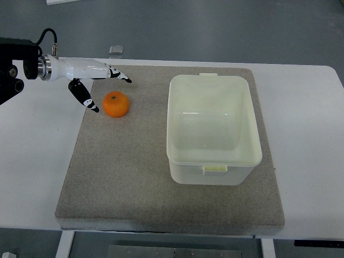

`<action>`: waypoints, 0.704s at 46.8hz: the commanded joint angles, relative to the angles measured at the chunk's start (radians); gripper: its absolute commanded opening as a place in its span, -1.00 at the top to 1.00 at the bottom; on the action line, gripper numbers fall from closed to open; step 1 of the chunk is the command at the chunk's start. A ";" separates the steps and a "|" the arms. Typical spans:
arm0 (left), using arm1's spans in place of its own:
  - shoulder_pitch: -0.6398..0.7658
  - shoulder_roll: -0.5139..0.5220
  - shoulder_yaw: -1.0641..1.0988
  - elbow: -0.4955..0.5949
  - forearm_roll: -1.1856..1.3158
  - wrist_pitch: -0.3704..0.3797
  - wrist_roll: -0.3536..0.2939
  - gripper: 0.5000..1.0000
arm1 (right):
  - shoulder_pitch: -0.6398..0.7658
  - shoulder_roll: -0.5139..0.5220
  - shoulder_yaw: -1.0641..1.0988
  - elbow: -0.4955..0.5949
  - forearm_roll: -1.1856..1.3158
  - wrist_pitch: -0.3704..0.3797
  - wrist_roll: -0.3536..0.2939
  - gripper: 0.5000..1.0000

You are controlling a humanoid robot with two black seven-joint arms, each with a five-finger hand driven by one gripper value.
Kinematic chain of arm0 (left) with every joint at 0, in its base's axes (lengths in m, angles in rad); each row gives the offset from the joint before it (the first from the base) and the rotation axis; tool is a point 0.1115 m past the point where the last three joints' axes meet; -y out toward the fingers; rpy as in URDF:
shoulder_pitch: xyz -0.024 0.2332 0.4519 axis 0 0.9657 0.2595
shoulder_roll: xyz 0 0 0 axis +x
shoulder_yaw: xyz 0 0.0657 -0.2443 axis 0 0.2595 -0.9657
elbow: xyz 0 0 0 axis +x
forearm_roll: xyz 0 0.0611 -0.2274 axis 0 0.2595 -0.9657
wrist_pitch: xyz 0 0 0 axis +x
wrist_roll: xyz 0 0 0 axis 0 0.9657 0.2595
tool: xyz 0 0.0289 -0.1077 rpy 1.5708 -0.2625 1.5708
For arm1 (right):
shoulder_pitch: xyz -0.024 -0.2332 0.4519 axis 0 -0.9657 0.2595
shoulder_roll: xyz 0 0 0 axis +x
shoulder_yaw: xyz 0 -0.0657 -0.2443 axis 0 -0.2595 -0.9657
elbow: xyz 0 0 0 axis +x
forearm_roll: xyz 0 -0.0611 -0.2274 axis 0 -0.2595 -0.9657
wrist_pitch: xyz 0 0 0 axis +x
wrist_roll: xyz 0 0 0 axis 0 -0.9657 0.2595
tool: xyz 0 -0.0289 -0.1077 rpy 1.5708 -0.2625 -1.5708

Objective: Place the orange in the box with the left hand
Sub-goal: 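Lower the open left hand around the orange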

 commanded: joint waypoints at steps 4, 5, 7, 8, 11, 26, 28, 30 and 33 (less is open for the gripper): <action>-0.005 -0.047 0.040 0.045 0.000 0.000 0.000 -0.96 | 0.000 0.000 0.000 0.000 0.000 0.000 0.000 -0.73; -0.005 -0.053 0.041 0.053 0.000 0.000 0.000 -0.96 | 0.000 0.000 0.000 0.000 0.000 0.000 0.000 -0.73; -0.005 -0.064 0.041 0.058 0.000 0.000 0.000 -0.96 | 0.000 0.000 0.000 0.000 0.000 0.000 0.000 -0.73; -0.005 -0.067 0.043 0.059 0.000 0.000 0.000 -0.96 | 0.000 0.000 0.000 0.000 0.000 0.000 0.000 -0.73; -0.005 -0.075 0.048 0.062 0.000 0.000 0.000 -0.96 | 0.000 0.000 0.000 0.000 0.000 0.000 0.000 -0.73; 0.009 -0.095 0.066 0.061 0.003 0.011 -0.010 -0.96 | 0.000 0.000 0.002 0.000 0.000 0.000 0.000 -0.73; 0.012 -0.092 0.066 0.061 0.003 0.014 -0.010 -0.96 | 0.000 0.000 0.000 0.000 0.000 0.000 0.000 -0.73; 0.015 -0.090 0.066 0.061 0.004 0.014 -0.010 -0.96 | 0.000 0.000 0.000 0.000 0.000 0.000 -0.001 -0.73; 0.016 -0.089 0.067 0.062 0.021 0.014 -0.010 -0.96 | 0.000 0.000 0.000 0.000 0.000 0.000 0.000 -0.73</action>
